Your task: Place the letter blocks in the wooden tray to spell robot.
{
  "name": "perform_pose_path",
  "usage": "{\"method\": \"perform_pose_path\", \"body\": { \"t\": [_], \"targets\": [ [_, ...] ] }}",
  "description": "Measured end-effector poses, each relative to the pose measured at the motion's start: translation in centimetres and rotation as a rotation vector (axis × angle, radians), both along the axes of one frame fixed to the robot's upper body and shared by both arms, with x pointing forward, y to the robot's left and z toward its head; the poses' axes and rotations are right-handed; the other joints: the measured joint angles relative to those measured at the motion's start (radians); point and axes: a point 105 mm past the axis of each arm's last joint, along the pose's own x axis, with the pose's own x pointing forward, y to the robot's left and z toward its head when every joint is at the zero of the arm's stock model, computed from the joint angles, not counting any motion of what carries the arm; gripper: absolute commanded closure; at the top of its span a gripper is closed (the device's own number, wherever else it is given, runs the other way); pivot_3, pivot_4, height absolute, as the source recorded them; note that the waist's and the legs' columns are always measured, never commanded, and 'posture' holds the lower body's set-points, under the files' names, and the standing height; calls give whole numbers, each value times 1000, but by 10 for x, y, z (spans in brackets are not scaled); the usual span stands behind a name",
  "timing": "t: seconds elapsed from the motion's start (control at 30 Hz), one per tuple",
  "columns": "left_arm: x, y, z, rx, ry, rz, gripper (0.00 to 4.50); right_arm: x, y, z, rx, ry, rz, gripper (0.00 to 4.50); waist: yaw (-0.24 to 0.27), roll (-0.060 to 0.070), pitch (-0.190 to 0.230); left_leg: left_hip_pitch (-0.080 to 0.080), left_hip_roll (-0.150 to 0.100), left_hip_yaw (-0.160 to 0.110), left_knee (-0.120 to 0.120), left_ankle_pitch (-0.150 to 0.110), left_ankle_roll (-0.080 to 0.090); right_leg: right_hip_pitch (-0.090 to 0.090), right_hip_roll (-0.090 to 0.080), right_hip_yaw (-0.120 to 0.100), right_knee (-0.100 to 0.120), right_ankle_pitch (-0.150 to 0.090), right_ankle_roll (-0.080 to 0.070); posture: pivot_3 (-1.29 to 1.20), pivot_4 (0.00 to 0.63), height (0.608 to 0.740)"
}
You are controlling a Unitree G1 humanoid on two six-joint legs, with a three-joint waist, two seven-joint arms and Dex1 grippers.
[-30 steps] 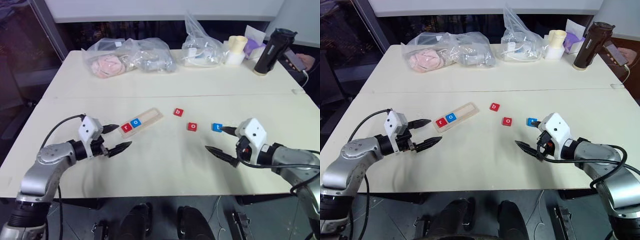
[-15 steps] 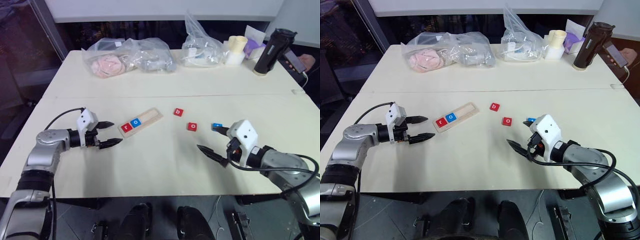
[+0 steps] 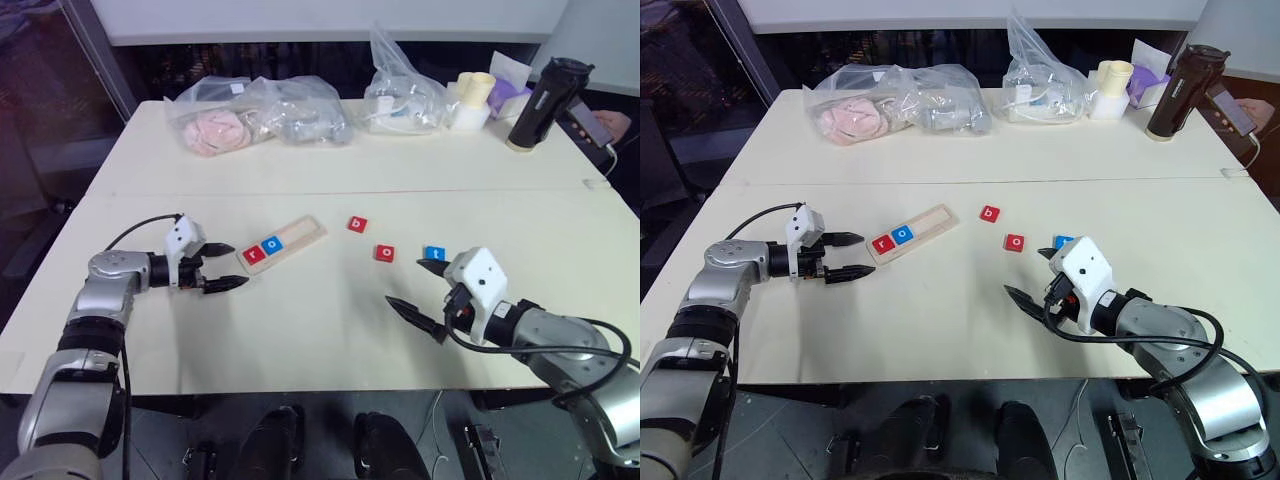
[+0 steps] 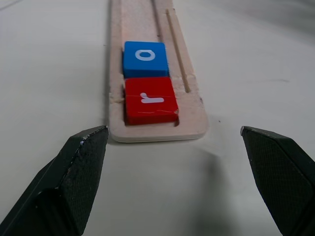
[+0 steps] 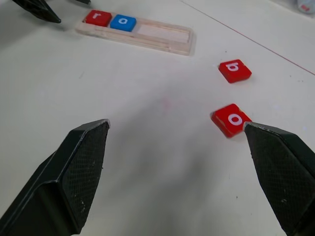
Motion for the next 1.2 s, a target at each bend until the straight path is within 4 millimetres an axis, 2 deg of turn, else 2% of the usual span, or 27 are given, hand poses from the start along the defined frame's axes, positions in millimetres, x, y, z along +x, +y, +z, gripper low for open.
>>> {"method": "perform_pose_path", "body": {
  "t": [0.2,1.2],
  "targets": [
    [6,-9,-2,35,-31,-24,0,-3,1,-1,-3,-1,-7,22,0,0,0,0,0,0,0,0,0,0,0,0,0,0,0,0,150,738],
    [17,-15,-14,56,-87,57,0,-5,13,-7,2,4,0,22,2,-1,0,1,0,0,9,0,0,2,0,0,9,0,0,0,150,738]
  ]
}}
